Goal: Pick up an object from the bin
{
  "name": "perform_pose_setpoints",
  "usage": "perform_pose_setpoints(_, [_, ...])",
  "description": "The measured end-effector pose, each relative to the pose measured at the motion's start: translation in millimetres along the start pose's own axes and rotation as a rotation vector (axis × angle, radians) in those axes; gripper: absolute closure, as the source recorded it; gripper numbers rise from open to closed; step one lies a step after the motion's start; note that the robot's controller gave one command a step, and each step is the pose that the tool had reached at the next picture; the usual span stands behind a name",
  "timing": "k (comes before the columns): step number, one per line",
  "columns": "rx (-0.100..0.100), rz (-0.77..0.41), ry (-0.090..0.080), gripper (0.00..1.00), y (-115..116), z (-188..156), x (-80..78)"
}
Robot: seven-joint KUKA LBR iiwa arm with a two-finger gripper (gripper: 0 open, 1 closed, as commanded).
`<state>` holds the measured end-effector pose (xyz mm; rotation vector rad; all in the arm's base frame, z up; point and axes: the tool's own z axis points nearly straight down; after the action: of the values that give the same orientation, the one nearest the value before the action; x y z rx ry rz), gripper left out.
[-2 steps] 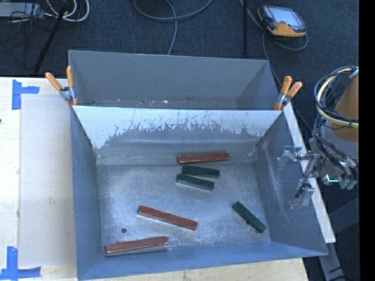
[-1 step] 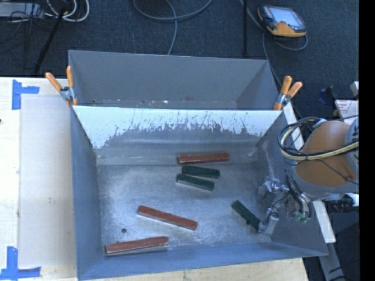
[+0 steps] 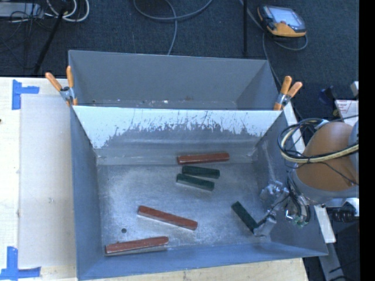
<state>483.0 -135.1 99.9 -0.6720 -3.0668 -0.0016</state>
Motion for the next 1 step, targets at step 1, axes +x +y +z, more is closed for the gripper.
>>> perform_pose_setpoints(1, [0.000, 0.061, 0.001, 0.00, 1.0, -4.9, 7.9])
